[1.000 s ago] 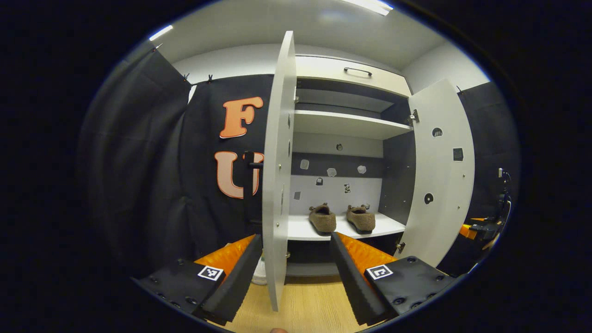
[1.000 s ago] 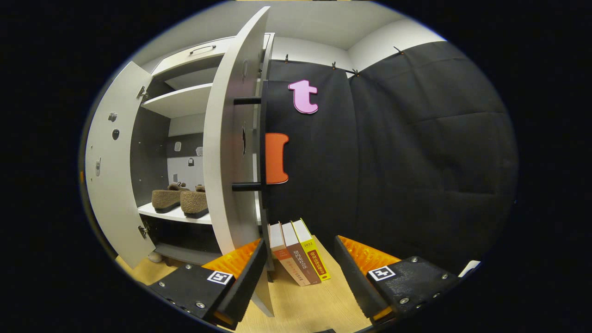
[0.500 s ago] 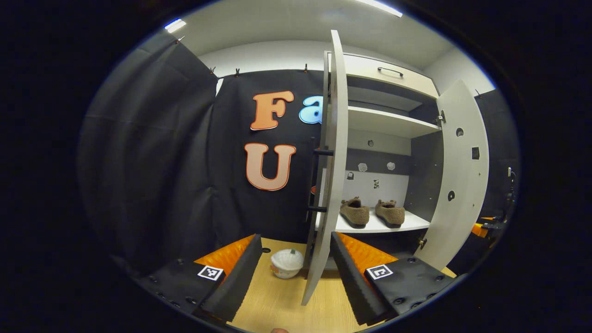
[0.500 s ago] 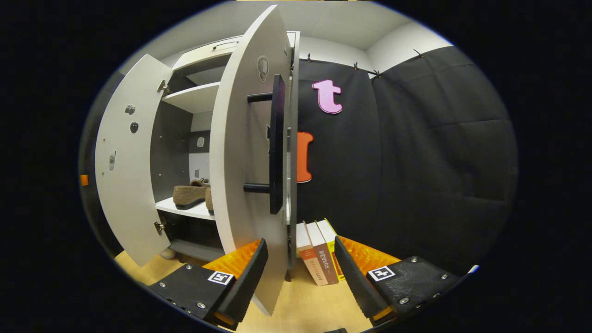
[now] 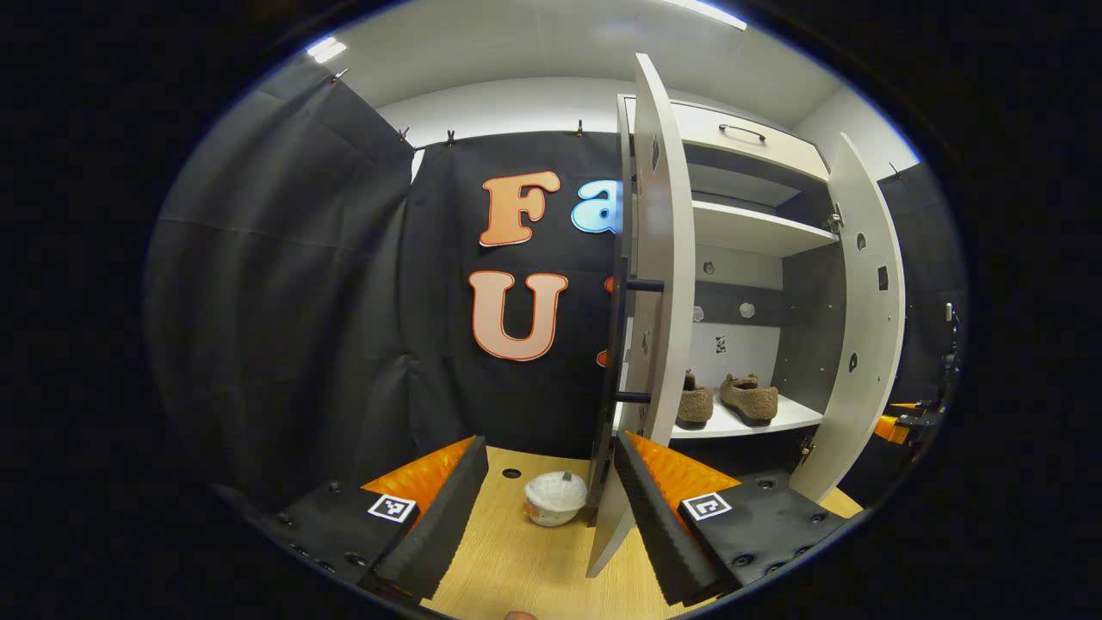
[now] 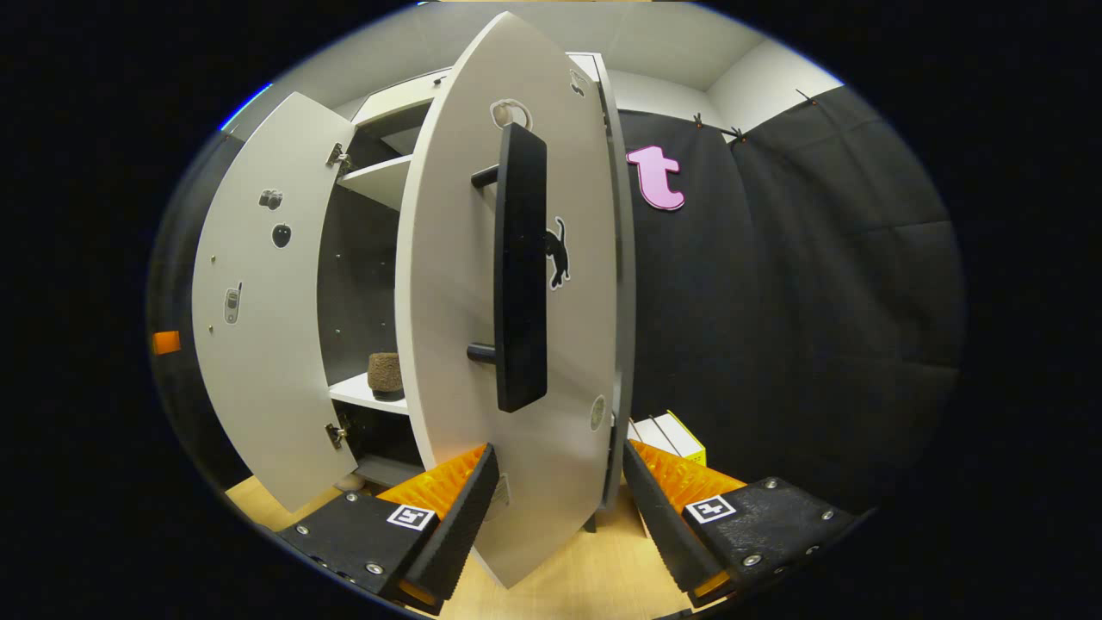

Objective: Grab one shoe with the right hand and put it into the shoe cabinet, grab the other shoe with the left hand and put it into the shoe cabinet; then close the right door with the right hand and the left door with the left hand.

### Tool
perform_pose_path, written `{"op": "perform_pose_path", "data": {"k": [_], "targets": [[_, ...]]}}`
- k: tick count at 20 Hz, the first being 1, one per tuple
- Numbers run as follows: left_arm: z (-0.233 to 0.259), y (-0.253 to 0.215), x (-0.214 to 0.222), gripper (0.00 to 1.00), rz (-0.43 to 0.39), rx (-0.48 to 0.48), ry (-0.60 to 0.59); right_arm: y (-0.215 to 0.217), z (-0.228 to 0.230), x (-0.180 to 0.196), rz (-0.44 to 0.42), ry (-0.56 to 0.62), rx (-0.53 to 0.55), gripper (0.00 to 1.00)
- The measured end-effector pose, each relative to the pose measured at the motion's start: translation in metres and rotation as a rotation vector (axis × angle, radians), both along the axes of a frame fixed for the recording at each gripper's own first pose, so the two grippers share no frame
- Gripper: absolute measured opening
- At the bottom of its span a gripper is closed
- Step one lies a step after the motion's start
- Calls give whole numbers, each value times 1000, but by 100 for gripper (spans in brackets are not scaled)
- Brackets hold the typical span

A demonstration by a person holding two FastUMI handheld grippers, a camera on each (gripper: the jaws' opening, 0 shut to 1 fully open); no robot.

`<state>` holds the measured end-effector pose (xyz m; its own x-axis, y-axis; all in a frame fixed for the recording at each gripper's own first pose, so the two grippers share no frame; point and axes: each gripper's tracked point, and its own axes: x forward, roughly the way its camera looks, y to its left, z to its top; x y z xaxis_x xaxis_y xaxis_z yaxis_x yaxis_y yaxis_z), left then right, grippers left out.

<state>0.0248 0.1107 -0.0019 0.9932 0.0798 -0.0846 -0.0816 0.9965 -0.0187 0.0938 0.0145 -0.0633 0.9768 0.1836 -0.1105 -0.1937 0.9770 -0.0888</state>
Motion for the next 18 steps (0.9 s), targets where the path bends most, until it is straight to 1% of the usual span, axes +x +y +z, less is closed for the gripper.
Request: {"op": "perform_pose_path", "data": {"k": [2,3,4,7,8,10,11,12,14,18], "targets": [[-3,4,5,98,3,-5,5,18,-4,4,35,10,19,91],[-4,6,8,96,4,-9,6,28,-4,6,52,8,29,91],[-7,8,11,96,7,-12,6,29,-4,10,57,4,29,91],[-16,17,24,96,11,-22,16,28,2,11,57,-16,31,92],[-21,20,29,95,12,-22,21,32,2,10,60,-18,39,92],[-27,23,39,99,8,-19,27,39,1,14,59,-23,50,92],[-30,22,45,95,1,-18,29,39,2,15,57,-26,52,92],[-34,21,49,99,-6,-15,33,39,3,15,55,-29,51,92],[-42,16,57,95,-22,1,43,39,3,15,53,-33,42,92],[-50,0,62,95,-58,28,52,38,7,13,44,-43,32,92]]}}
